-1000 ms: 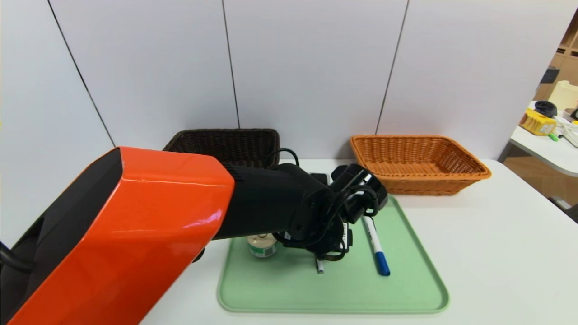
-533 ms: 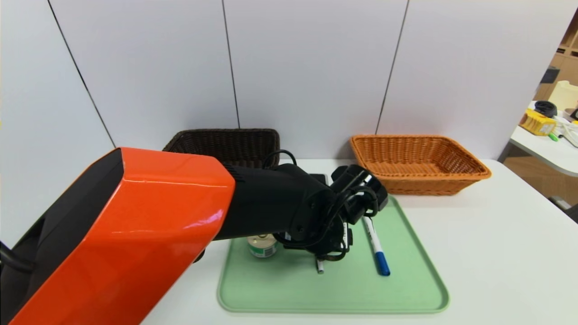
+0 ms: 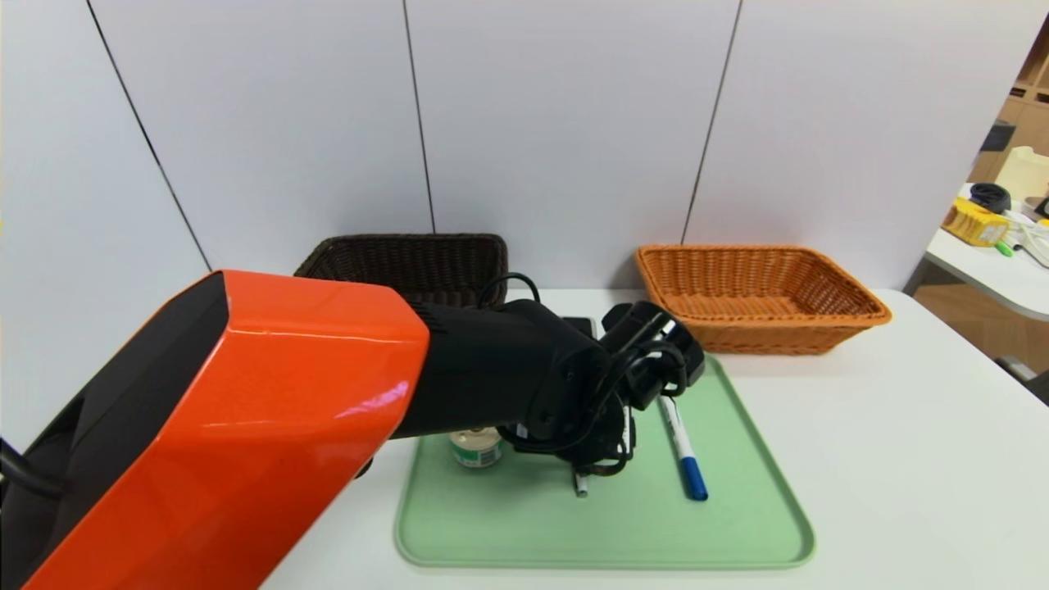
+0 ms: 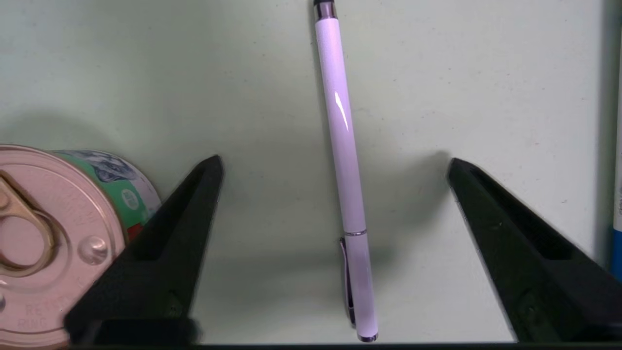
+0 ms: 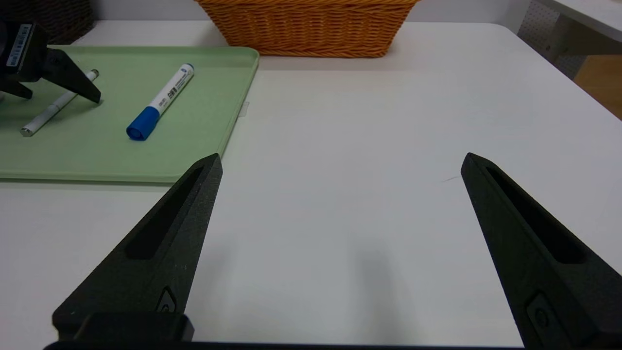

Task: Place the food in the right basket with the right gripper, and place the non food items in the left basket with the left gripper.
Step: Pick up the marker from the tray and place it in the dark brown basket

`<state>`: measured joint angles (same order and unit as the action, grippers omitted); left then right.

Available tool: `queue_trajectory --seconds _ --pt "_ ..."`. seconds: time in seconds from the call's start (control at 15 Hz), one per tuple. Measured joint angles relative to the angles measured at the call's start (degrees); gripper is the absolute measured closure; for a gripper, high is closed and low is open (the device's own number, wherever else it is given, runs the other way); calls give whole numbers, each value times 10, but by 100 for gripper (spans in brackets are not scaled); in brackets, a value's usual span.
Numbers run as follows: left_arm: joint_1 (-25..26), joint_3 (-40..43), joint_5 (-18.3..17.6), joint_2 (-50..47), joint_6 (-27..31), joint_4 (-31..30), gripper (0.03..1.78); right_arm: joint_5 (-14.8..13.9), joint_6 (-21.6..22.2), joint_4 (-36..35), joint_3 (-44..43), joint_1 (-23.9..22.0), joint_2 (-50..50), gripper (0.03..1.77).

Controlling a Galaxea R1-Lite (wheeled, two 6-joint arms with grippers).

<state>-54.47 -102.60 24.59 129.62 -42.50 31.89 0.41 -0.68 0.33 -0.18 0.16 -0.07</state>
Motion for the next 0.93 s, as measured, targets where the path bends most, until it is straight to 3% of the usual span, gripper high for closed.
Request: queue_trajectory --seconds 0.2,0.47,0.53,0.6,0.93 --pt "0 -1 -14 1 -1 15 74 0 0 0 0 0 0 10" --pt "0 -2 -17 2 -1 19 115 0 0 0 0 0 0 10" --pt "0 -2 -18 3 -1 20 158 0 0 0 0 0 0 10" --pt "0 -2 -18 3 -1 20 175 0 0 0 0 0 0 10" --pt "0 -3 -18 3 2 21 175 0 0 0 0 0 0 10"
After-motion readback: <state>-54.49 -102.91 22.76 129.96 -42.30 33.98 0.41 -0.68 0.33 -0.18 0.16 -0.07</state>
